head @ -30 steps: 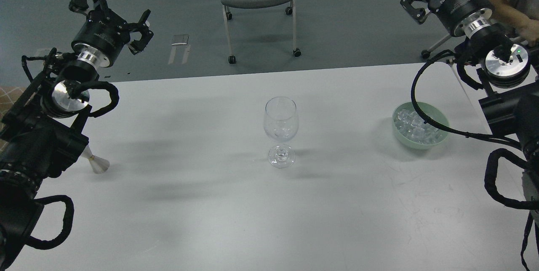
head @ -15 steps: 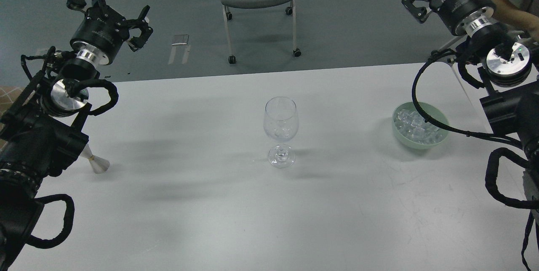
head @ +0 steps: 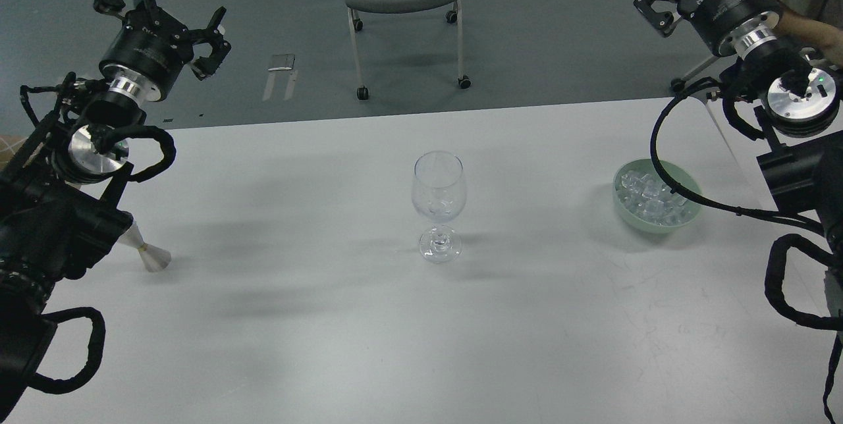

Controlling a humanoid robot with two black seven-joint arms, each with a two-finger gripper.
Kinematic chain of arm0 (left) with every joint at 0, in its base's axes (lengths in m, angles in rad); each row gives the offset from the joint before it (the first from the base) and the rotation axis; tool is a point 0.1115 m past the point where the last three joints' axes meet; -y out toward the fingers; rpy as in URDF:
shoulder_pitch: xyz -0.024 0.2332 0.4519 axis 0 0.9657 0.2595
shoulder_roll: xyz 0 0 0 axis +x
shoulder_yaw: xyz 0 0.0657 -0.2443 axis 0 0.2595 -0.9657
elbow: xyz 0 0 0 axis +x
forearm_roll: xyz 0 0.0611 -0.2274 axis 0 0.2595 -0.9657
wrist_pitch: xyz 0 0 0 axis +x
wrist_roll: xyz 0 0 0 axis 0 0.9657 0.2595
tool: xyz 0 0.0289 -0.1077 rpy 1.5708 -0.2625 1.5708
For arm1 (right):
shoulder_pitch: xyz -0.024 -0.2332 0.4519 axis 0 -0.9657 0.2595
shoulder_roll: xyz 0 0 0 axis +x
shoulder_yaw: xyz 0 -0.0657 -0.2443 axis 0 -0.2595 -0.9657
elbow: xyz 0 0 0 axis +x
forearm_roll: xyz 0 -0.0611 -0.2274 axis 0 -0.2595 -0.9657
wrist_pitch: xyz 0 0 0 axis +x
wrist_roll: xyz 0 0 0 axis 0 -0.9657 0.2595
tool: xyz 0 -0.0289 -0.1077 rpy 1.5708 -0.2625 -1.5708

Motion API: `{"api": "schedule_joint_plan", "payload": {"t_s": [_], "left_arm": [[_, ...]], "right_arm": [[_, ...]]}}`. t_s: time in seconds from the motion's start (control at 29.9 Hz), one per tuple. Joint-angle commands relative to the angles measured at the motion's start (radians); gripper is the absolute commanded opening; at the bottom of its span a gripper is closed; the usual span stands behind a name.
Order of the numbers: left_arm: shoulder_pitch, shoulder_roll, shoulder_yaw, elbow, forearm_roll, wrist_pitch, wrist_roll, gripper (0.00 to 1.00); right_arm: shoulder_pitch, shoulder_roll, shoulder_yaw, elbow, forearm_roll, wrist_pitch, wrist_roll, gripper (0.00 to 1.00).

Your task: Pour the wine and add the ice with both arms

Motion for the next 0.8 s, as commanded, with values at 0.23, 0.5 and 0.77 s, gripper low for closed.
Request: {"api": "schedule_joint_plan", "payload": {"t_s": [0.23, 0.5, 0.77], "left_arm": [[0.075, 0.058, -0.017, -0.114, 0.000, 0.000, 0.000, 0.99], [0.086, 0.073, 0.012, -0.191, 0.018, 0.000, 0.000, 0.99], [0.138, 0.277, 0.156, -0.490, 0.017, 0.058, 0.000, 0.99]], "right_arm": [[-0.005, -0.005, 0.000, -0.001, 0.000, 0.000, 0.000, 1.00], [-0.022, -0.007, 0.000, 0.002, 0.000, 0.000, 0.000, 1.00], [-0.034, -0.031, 0.000, 0.003, 0.000, 0.002, 0.000, 1.00]]}}
